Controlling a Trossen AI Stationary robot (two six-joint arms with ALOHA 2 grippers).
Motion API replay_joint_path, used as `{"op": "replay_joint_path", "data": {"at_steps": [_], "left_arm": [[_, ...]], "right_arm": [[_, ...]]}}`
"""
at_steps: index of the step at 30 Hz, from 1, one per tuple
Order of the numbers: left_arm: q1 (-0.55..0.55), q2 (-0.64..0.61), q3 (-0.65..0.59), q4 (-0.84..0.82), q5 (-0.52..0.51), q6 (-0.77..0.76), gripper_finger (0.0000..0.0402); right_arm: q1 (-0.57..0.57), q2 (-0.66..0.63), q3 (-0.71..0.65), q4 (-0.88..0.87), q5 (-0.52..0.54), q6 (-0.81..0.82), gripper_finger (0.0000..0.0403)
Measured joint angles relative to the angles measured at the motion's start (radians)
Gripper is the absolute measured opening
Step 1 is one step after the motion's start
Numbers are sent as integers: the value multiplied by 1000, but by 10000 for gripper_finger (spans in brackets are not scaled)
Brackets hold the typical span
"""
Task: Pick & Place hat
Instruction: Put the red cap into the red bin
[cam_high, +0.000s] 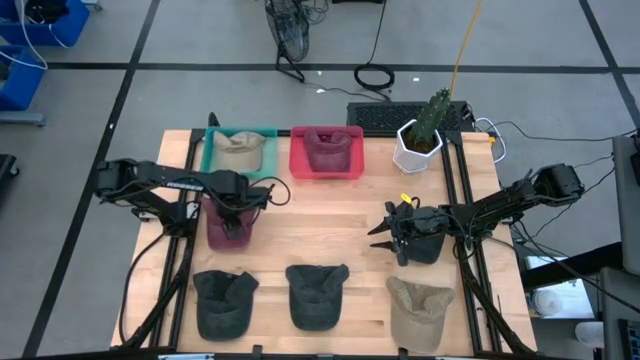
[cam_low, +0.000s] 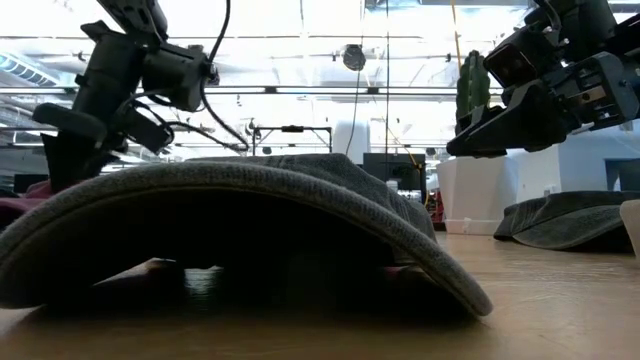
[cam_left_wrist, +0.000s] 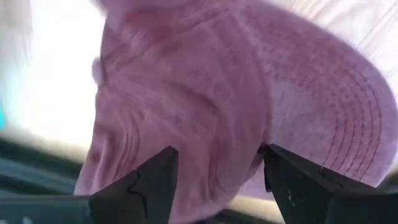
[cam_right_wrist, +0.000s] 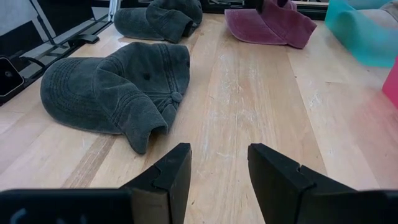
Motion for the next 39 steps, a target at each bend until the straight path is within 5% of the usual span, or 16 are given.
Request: {"op": "replay_joint_path", "data": {"at_steps": [6, 15, 29, 39], "left_arm": [[-14, 0, 0, 28, 12, 65, 184], [-44, -3, 82, 26, 33, 133, 13], [-22, -4, 403, 165, -182, 314, 7], [14, 72, 416, 376, -89, 342, 5]], "right_arm": [[0, 0, 0, 0, 0, 0, 144], [0, 0, 0, 2, 6, -2, 144], [0, 0, 0, 31, 7, -1, 144], [0, 0, 0, 31, 8, -5, 144]]}}
